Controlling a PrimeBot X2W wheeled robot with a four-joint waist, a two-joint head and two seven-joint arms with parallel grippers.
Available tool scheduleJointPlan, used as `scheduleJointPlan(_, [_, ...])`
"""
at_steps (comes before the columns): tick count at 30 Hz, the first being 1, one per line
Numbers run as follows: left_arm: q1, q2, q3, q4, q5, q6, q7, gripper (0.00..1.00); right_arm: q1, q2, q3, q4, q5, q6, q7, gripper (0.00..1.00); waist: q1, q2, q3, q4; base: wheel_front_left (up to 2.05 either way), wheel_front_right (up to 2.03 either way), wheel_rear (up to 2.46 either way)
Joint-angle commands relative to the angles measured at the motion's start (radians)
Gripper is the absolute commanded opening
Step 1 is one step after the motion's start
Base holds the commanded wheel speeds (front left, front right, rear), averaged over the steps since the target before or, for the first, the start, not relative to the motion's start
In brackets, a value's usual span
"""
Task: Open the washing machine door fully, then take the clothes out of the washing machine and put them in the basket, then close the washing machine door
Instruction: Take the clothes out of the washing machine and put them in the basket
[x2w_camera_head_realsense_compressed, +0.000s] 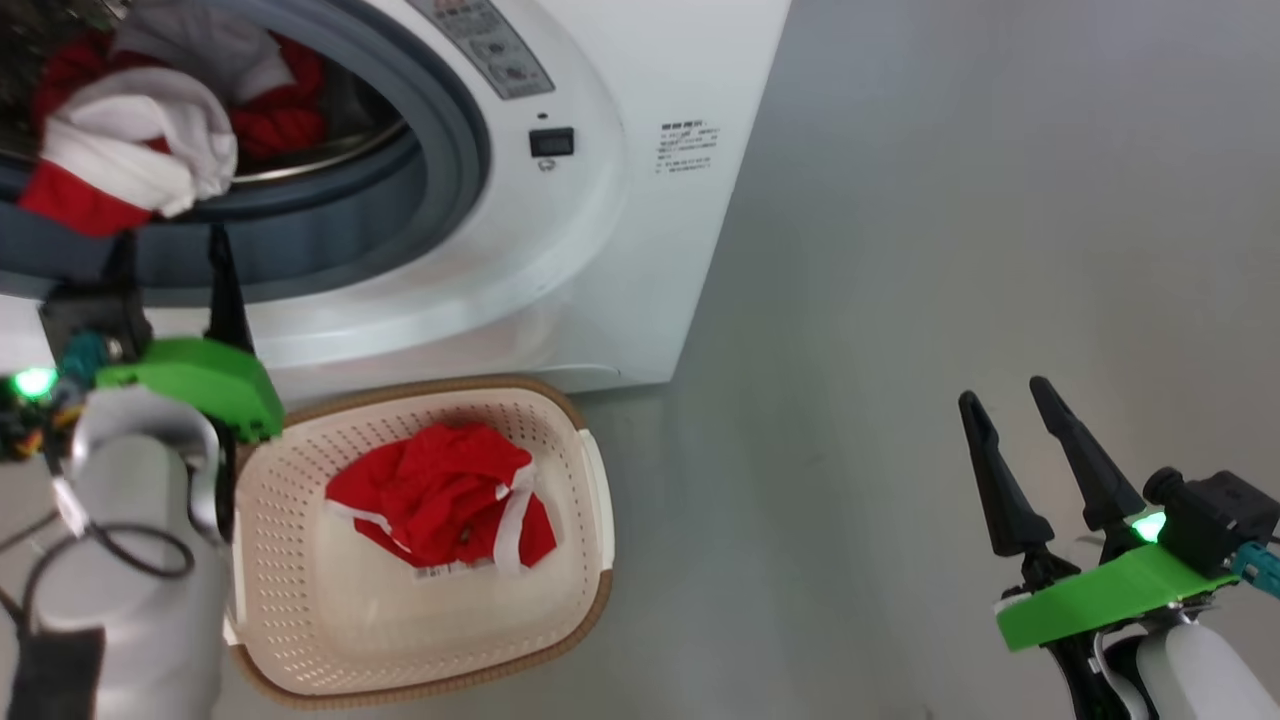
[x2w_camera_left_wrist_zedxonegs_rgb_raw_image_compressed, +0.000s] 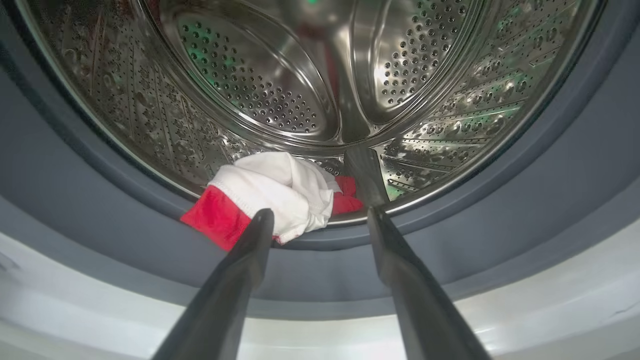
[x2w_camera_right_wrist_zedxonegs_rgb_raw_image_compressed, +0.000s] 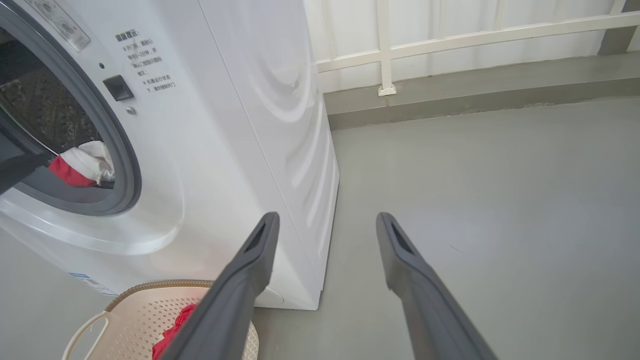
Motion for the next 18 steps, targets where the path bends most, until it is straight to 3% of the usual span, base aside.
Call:
scheduleJointPlan(1, [-0.047, 0.047, 0.021, 0.013, 0.012, 0.015, -0.002, 1.00, -0.020, -0.009, 0.025, -0.024, 0.011, 0.005, -0.006, 1.00, 0.0000, -0.0001, 0.049, -0.025, 0.00, 0.00, 0.00])
scheduleJointPlan(11, [-0.258, 0.117, 0.030, 0.270, 0.006, 0.063, 0.008, 1.00, -0.066, 0.006, 0.029, -0.027, 0.015, 0.005, -0.006, 1.00, 0.0000, -0.0001, 0.105, -0.073, 0.00, 0.00, 0.00])
scheduleJointPlan(18, [-0.333, 0.145, 0.017, 0.350, 0.013, 0.092, 0.007, 1.00, -0.082, 0.017, 0.032, -0.028, 0.018, 0.005, -0.006, 1.00, 0.0000, -0.0001, 0.134, -0.097, 0.00, 0.00, 0.00])
